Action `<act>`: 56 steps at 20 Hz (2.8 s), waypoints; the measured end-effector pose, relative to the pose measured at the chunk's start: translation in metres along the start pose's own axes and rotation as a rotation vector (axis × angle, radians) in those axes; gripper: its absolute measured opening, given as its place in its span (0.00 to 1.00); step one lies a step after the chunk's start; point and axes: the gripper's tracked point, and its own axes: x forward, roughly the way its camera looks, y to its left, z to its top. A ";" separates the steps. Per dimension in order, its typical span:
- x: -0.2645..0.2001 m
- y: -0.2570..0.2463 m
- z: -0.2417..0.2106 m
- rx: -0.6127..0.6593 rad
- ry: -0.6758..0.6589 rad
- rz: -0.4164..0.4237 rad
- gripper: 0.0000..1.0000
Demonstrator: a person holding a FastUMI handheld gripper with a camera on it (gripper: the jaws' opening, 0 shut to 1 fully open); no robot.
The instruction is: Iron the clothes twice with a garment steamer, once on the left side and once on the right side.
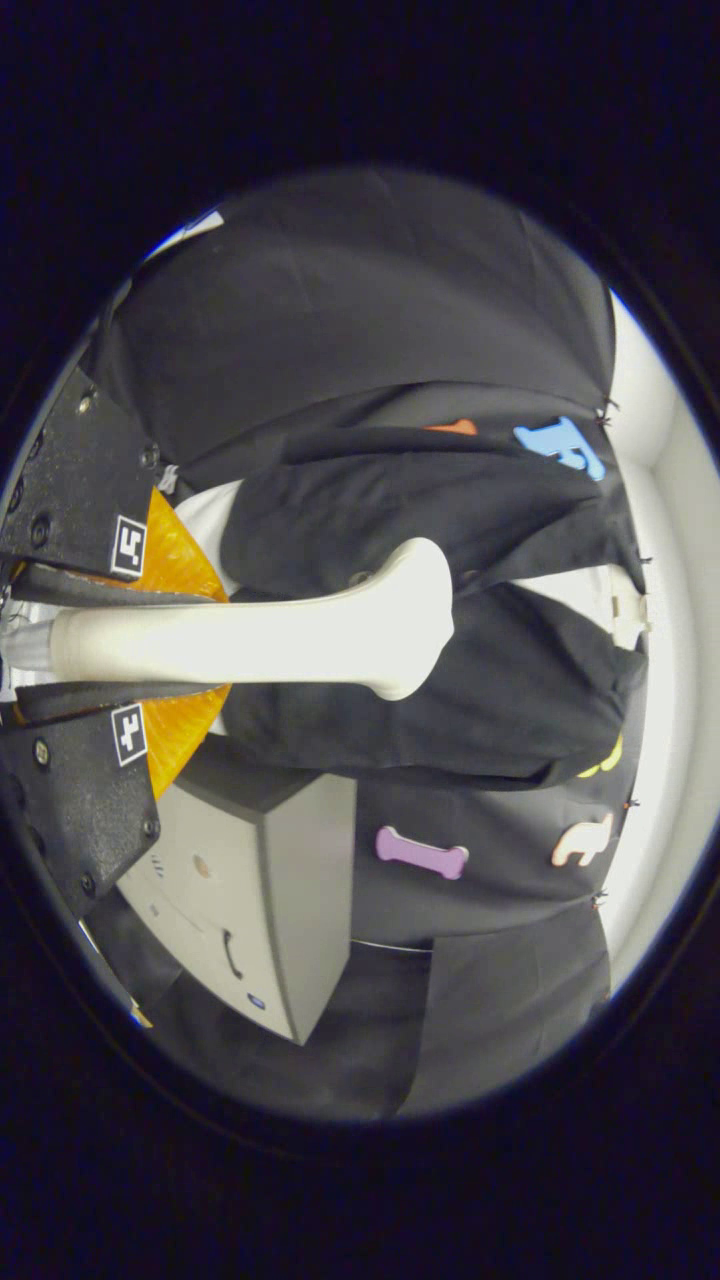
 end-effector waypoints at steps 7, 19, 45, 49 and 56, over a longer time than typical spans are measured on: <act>-0.006 0.057 0.156 -0.010 -0.343 0.068 0.33; 0.046 0.124 0.298 -0.107 -0.600 0.068 0.33; 0.090 0.111 0.176 -0.241 -0.314 0.005 0.33; 0.086 0.107 0.151 -0.232 -0.266 0.005 0.33; 0.083 0.099 0.097 -0.233 -0.177 -0.007 0.33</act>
